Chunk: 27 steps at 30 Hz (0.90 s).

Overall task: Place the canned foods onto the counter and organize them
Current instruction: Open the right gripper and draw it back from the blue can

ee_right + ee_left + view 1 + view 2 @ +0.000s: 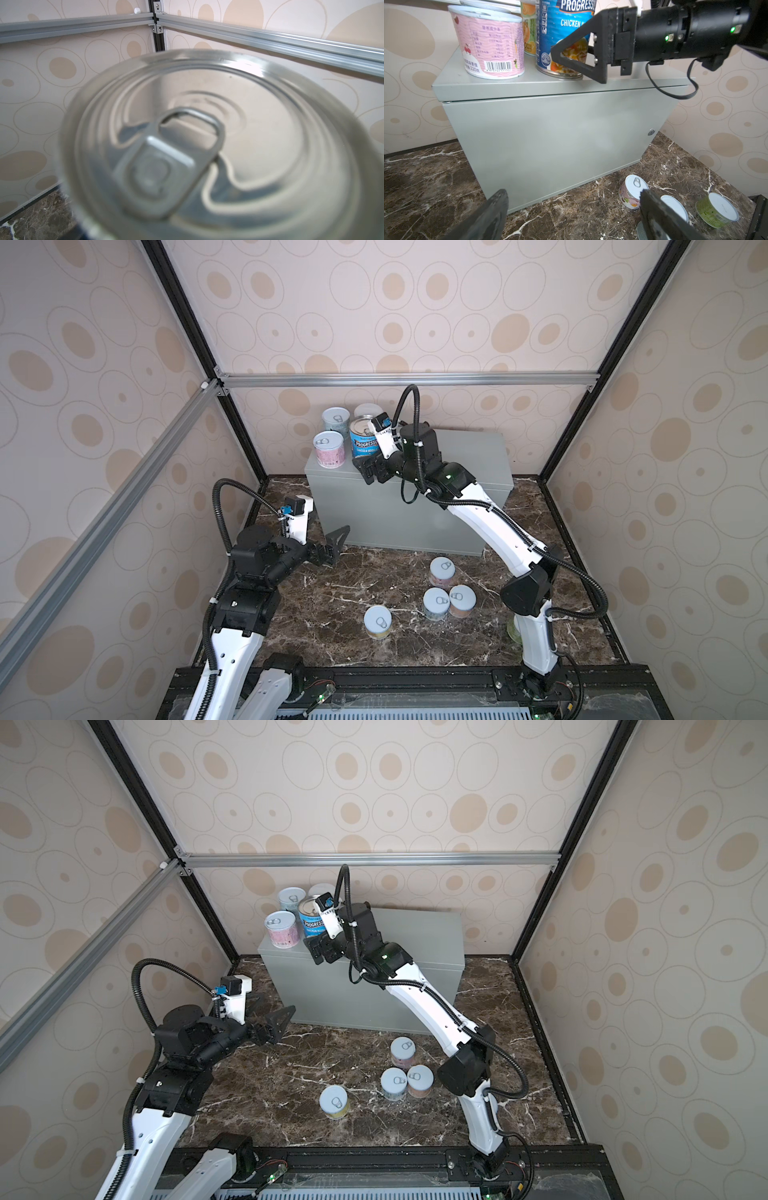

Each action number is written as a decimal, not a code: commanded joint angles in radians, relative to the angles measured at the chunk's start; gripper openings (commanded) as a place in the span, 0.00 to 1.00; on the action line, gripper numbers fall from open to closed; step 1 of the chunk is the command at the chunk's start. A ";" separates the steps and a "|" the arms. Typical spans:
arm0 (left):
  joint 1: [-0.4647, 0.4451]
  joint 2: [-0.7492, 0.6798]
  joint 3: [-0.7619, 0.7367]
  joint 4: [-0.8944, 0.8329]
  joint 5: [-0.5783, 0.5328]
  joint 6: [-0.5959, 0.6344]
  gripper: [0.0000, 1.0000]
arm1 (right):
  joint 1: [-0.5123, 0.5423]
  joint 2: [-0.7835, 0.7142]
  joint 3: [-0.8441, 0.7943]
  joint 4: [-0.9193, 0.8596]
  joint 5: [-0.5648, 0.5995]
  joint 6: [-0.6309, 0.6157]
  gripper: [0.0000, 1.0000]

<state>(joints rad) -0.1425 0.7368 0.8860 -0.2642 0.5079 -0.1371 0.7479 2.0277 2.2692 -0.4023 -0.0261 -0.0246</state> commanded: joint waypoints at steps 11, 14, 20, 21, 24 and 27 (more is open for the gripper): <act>-0.009 0.049 0.052 0.003 -0.010 0.014 0.98 | 0.039 -0.662 -0.685 0.072 0.081 0.014 1.00; -0.009 0.055 0.049 -0.003 -0.030 0.010 0.98 | 0.114 -0.756 -0.796 -0.003 0.182 -0.010 1.00; -0.009 0.055 0.052 -0.028 -0.081 -0.001 0.98 | 0.237 -0.877 -1.049 -0.001 0.266 0.083 1.00; -0.009 0.056 0.056 -0.034 -0.082 -0.003 0.98 | 0.240 -0.883 -1.074 0.011 0.257 0.106 1.00; -0.011 0.055 0.072 -0.056 -0.094 0.001 0.98 | 0.243 -0.865 -1.074 0.039 0.248 0.131 1.00; -0.008 0.048 0.086 -0.092 -0.132 0.020 0.98 | 0.242 -0.802 -0.976 0.016 0.280 0.103 1.00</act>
<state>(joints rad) -0.1463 0.7956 0.9180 -0.3149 0.4152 -0.1379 0.9855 1.2041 1.2076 -0.4160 0.2142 0.0677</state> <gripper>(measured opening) 0.981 0.996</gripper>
